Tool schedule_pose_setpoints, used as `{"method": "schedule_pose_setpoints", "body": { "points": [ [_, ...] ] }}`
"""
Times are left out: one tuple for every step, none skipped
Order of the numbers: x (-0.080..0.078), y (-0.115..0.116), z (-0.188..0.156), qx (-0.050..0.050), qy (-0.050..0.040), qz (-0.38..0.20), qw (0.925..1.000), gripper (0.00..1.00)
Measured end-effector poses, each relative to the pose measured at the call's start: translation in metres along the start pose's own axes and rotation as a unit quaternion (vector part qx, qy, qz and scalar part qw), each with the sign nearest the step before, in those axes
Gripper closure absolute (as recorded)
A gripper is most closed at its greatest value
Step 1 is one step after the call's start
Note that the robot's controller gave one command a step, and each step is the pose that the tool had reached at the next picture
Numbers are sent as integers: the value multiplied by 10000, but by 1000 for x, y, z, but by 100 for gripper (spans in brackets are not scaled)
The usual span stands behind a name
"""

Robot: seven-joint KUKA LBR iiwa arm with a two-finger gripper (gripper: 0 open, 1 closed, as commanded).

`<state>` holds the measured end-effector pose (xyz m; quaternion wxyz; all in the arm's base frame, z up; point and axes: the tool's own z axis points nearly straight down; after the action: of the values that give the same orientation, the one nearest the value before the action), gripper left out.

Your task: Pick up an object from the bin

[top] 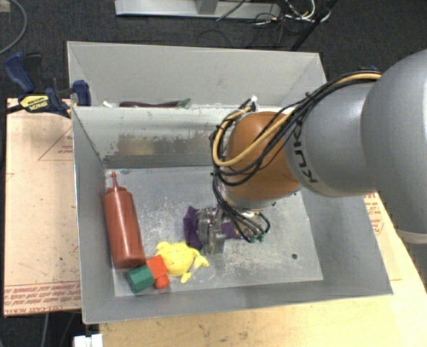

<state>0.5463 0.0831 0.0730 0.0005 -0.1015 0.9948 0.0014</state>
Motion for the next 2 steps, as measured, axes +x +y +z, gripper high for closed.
{"method": "schedule_pose_setpoints", "body": {
  "points": [
    [12, 12, -99, -5, -13, -164, 9999, 100],
    [12, 12, -99, -6, -12, -163, 9999, 100]
  ]
}}
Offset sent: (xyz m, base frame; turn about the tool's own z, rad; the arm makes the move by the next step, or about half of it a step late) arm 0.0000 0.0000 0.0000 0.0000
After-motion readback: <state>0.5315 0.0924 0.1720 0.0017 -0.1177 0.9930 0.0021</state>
